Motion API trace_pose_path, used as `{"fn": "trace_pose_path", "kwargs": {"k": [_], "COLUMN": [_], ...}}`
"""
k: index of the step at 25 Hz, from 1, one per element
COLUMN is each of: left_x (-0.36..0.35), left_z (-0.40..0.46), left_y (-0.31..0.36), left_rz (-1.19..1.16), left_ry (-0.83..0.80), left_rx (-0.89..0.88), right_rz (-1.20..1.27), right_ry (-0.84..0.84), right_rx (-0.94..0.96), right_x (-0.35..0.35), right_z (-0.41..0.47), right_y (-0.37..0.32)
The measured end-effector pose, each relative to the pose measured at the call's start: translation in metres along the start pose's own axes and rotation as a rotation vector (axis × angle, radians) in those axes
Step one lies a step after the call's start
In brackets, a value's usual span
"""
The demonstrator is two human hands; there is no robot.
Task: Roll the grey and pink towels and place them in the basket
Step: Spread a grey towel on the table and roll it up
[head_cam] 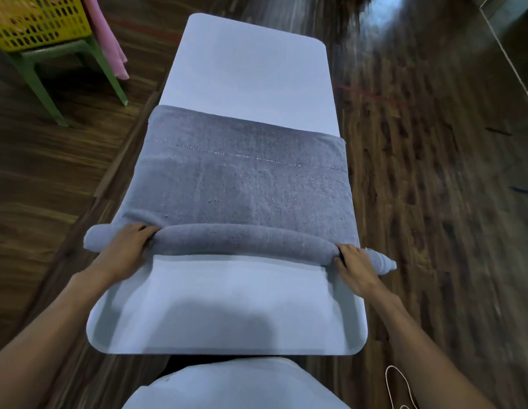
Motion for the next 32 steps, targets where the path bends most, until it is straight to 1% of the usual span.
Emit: {"fn": "trace_pose_path", "kwargs": {"k": [2,3,4,5,6,7,8,9,10,11,13,15,18,20,22,25,27,28,29,30,31,32], "left_x": [0.003,0.007,0.015,0.024,0.034,0.04,0.038,0.03,0.021,0.012,0.0,0.001,0.01,0.01,0.006,0.0,0.004,0.008,0.014,0.024,0.033,0.036], "left_z": [0.007,0.015,0.022,0.027,0.027,0.022,0.012,0.001,-0.01,-0.018,-0.013,0.006,0.032,0.032,0.023,0.007,0.011,0.017,0.022,0.027,0.027,0.023], "left_y": [0.002,0.003,0.007,0.01,0.014,0.019,0.024,0.03,0.035,0.038,0.033,0.024,0.022,0.022,0.016,0.017,0.017,0.014,0.012,0.011,0.014,0.02], "left_rz": [-0.049,-0.085,-0.131,-0.154,-0.118,-0.043,0.024,0.062,0.085,0.104,0.105,0.063,-0.01,-0.023,-0.032,-0.049,-0.131,-0.192,-0.251,-0.256,-0.191,-0.096], "left_ry": [-0.088,-0.102,-0.072,0.017,0.137,0.241,0.308,0.343,0.357,0.342,0.249,0.174,0.101,0.068,0.027,-0.088,-0.186,-0.191,-0.144,-0.03,0.105,0.203], "left_rx": [0.003,0.018,0.036,0.045,0.049,0.064,0.078,0.083,0.065,0.035,-0.001,0.019,0.061,0.06,0.072,0.032,0.041,0.074,0.121,0.142,0.134,0.114], "right_rz": [0.063,0.123,0.203,0.283,0.31,0.272,0.169,0.069,0.018,0.016,0.052,0.071,0.082,0.071,0.052,0.05,0.175,0.297,0.401,0.463,0.425,0.309], "right_ry": [-0.095,-0.09,-0.04,0.059,0.19,0.324,0.43,0.49,0.51,0.488,0.39,0.311,0.281,0.26,0.201,0.039,-0.066,-0.071,-0.009,0.094,0.237,0.366], "right_rx": [-0.007,-0.022,-0.046,-0.071,-0.098,-0.134,-0.145,-0.134,-0.111,-0.076,-0.029,-0.006,-0.008,-0.009,-0.009,0.005,-0.01,-0.026,-0.05,-0.084,-0.123,-0.159], "right_x": [-0.001,0.001,0.006,0.013,0.022,0.029,0.032,0.028,0.021,0.009,-0.005,-0.004,0.01,0.013,0.009,-0.004,-0.004,0.001,0.01,0.019,0.029,0.037], "right_z": [0.006,0.012,0.018,0.021,0.02,0.014,0.005,-0.005,-0.014,-0.019,-0.018,-0.005,0.009,0.009,0.003,-0.006,-0.001,0.004,0.01,0.013,0.012,0.006], "right_y": [0.006,0.007,0.005,0.003,-0.001,-0.004,-0.011,-0.017,-0.022,-0.024,-0.021,-0.016,-0.018,-0.02,-0.018,-0.005,0.002,0.003,0.003,0.002,0.0,-0.006]}}
Point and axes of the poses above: each hand's wrist, its own z-axis towards the middle knuckle, its own x-axis out of the back of the hand, y = z × x, the point moved 7 cm from there along z, towards the middle knuckle, and after that the axes turned 2 degrees about -y, right-handed, at the moved point
